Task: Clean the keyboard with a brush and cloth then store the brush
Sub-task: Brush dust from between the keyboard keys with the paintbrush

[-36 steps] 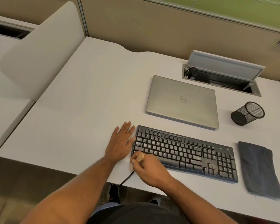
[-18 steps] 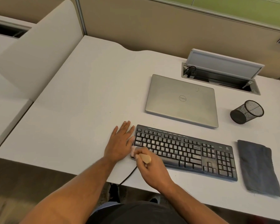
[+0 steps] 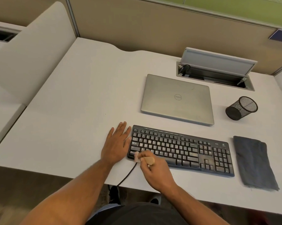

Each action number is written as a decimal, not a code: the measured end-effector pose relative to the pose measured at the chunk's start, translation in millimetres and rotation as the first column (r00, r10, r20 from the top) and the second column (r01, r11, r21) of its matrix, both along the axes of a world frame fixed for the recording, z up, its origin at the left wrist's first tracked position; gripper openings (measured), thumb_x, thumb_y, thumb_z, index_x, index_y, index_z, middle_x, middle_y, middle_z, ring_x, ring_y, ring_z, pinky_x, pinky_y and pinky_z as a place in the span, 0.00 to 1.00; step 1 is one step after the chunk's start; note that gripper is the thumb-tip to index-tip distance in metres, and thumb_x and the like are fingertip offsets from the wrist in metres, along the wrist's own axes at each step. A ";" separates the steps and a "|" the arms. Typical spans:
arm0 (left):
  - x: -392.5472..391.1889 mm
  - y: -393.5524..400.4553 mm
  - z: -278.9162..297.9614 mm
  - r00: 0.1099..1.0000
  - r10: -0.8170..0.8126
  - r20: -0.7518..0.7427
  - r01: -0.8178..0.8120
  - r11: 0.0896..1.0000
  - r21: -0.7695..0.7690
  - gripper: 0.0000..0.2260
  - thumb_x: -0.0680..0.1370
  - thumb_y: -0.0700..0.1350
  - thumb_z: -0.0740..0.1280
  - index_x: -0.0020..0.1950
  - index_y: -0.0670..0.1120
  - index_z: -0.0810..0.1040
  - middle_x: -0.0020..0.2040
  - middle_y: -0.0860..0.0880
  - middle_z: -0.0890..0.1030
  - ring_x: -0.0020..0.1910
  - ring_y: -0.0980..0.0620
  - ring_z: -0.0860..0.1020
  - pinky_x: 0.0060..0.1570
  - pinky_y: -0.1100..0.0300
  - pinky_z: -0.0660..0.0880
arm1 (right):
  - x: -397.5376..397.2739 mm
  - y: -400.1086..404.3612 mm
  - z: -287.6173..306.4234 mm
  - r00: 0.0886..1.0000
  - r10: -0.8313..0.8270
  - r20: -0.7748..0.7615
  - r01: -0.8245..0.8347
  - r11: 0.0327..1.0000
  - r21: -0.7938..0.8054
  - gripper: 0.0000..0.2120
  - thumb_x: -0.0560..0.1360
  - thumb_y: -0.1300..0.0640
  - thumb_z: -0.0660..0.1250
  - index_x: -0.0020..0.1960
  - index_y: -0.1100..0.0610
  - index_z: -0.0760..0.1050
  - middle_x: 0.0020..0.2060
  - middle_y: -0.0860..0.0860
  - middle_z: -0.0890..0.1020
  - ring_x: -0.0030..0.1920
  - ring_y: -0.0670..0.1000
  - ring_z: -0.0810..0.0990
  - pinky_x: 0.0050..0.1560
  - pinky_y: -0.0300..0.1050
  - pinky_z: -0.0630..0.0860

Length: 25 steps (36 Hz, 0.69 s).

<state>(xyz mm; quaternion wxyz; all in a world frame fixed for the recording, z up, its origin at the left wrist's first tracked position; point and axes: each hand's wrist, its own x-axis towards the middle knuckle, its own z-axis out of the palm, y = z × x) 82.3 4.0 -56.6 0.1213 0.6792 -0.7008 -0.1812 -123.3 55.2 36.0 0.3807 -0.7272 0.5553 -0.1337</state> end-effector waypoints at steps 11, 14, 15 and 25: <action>-2.0 1.4 -0.4 1.000 0.003 0.029 -0.002 1.000 -0.014 0.30 0.83 0.59 0.39 0.83 0.51 0.57 0.84 0.52 0.51 0.82 0.56 0.45 0.81 0.49 0.45 | -14.7 3.0 -2.1 0.997 -0.018 0.070 0.023 0.996 -0.083 0.09 0.81 0.47 0.61 0.56 0.47 0.79 0.45 0.34 0.81 0.46 0.39 0.81 0.41 0.30 0.74; -1.8 1.7 -2.2 0.999 0.001 0.036 0.000 1.000 -0.020 0.30 0.83 0.58 0.39 0.83 0.51 0.58 0.84 0.52 0.52 0.82 0.56 0.45 0.81 0.49 0.46 | -11.2 4.4 -2.3 0.995 0.096 0.029 -0.094 0.994 -0.062 0.11 0.83 0.45 0.61 0.62 0.44 0.77 0.52 0.35 0.81 0.48 0.37 0.80 0.47 0.30 0.74; -1.9 1.2 -2.5 0.999 0.000 0.039 0.000 1.000 -0.022 0.30 0.83 0.58 0.39 0.83 0.51 0.58 0.84 0.52 0.52 0.82 0.56 0.45 0.81 0.49 0.46 | -13.9 4.5 -3.5 0.997 0.078 0.019 -0.077 0.994 -0.071 0.10 0.83 0.47 0.62 0.61 0.45 0.78 0.50 0.34 0.80 0.47 0.35 0.79 0.45 0.27 0.72; -2.5 1.2 -3.5 0.999 0.003 0.052 -0.001 0.999 -0.047 0.29 0.84 0.57 0.41 0.82 0.49 0.60 0.83 0.51 0.54 0.82 0.54 0.49 0.81 0.49 0.47 | -92.4 5.2 -13.3 0.938 -0.331 -0.105 0.295 0.919 -0.263 0.09 0.77 0.61 0.68 0.42 0.48 0.76 0.30 0.36 0.75 0.26 0.39 0.74 0.27 0.28 0.62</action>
